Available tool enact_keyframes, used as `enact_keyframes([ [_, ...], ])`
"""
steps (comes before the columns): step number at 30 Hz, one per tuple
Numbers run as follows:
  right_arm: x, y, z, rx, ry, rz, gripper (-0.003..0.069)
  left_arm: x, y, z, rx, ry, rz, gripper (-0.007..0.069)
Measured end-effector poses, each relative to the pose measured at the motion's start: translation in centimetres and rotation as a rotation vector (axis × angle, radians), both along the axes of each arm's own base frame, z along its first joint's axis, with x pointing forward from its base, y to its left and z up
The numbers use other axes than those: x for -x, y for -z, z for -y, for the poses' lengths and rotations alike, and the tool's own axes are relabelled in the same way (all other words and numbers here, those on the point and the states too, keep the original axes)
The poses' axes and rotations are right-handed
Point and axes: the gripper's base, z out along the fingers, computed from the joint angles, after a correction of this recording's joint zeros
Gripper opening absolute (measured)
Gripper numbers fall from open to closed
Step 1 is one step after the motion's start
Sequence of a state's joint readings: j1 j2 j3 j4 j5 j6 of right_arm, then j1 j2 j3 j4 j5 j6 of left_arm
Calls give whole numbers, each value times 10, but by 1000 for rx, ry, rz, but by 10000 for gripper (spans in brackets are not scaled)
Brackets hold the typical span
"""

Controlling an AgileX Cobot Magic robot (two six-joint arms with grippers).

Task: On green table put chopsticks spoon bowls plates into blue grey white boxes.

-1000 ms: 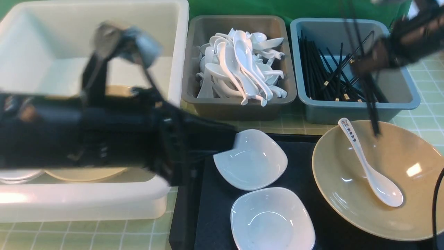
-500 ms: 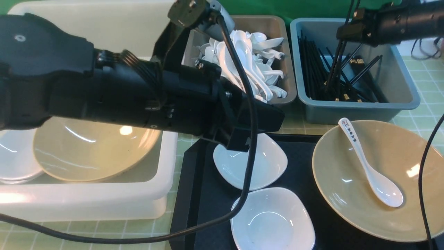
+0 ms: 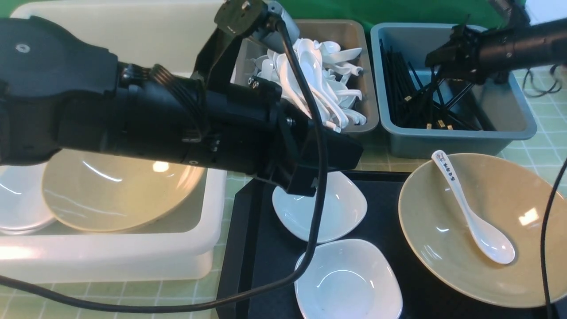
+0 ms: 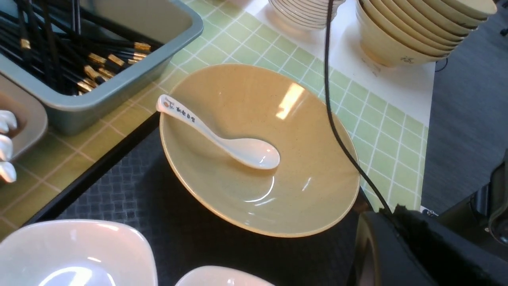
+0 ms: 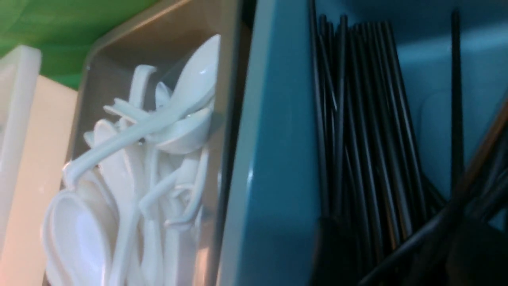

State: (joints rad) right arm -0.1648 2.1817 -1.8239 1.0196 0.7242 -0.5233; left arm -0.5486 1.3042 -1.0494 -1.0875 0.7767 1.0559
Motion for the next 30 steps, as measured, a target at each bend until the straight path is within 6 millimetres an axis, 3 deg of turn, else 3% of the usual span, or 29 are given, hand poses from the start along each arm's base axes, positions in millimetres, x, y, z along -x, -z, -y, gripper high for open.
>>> enact_keyframes([
  [4, 20, -41, 4, 76, -87, 67, 528, 8, -9, -7, -12, 5, 55, -1],
  [6, 43, -77, 1, 153, -168, 137, 549, 15, -18, -15, -19, 4, 97, -1],
  [7, 45, -80, 0, 159, -170, 141, 550, 15, -18, -16, -23, 7, 100, -1],
  [9, 71, -105, -20, 256, -249, 174, 554, 22, -25, -24, -39, 0, 120, -1],
  [12, 107, -115, -54, 427, -368, 139, 554, 33, -31, -34, -61, 1, 119, -1],
  [17, 149, -91, -93, 650, -514, -27, 555, 53, -35, -45, -125, 39, 85, -1],
  [18, 160, -77, -97, 687, -563, -112, 556, 61, -35, -50, -155, 53, 72, -1],
  [24, 184, -31, -91, 709, -613, -295, 557, 80, -32, -66, -234, 27, 40, -1],
  [30, 185, 3, -87, 726, -531, -261, 557, 89, -11, -80, -289, -88, -11, -1],
])
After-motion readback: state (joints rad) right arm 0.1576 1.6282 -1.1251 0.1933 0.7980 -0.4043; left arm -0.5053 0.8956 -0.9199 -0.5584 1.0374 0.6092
